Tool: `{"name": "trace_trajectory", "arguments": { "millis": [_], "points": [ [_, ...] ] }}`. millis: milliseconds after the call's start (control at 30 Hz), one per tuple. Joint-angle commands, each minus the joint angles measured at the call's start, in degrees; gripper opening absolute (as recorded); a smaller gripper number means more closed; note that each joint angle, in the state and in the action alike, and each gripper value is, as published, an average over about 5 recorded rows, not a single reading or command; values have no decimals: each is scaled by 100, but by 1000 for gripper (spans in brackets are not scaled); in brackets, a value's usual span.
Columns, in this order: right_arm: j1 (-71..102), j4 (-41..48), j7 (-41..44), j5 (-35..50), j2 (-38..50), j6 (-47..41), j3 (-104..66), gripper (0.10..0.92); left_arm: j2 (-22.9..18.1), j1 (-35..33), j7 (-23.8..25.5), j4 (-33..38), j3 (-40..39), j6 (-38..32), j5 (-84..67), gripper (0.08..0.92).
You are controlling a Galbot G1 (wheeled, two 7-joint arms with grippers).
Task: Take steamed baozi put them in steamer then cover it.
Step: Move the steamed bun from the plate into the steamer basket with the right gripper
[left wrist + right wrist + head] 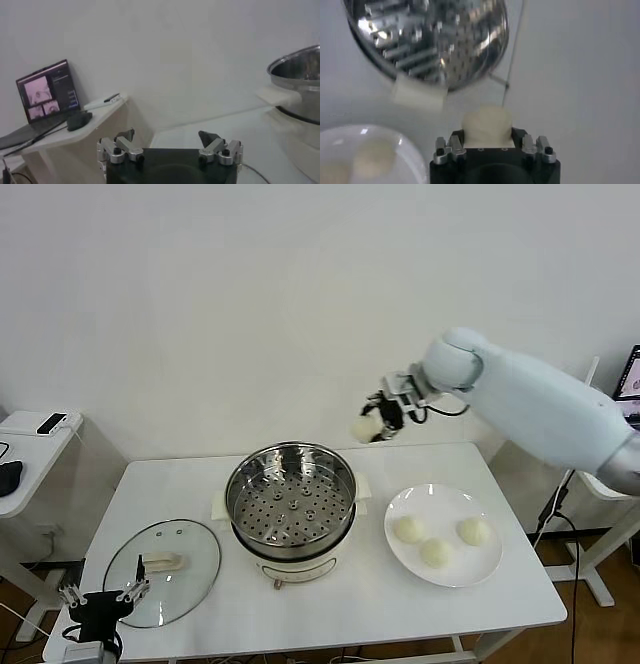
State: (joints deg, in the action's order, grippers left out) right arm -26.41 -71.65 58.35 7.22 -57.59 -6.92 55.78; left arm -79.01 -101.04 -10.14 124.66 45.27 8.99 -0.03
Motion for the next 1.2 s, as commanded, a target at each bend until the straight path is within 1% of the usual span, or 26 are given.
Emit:
{"name": "trace_trajectory", "arguments": {
  "millis": [33,300,533,800,1067,1200],
  "points": [
    [-560,248,-258,204,-1506,1030,1038,590,21,9,9,-43,12,12,-20,823],
    [-282,892,-594,-868,-2046,2110,1421,587,9,21,23,-50,128,-4,-49,823],
    [111,1572,-800,-1591,-2363,2990,1462,585,-56,17,16,-13,151,-14,-43,823],
    [391,1986,-1071,-2389,-2529,3499,1384,585,-75,34,5,-16,201,-28,-48,823],
    [521,2379,-1309,-2945,-2738,3847,1287,585,-71,57,4,6,221,-34,-53,823],
    [532,2502,-1339,-3046,-2824,3952,1253,585,-66,68,4,14,235,-34,-63,823]
  ]
}}
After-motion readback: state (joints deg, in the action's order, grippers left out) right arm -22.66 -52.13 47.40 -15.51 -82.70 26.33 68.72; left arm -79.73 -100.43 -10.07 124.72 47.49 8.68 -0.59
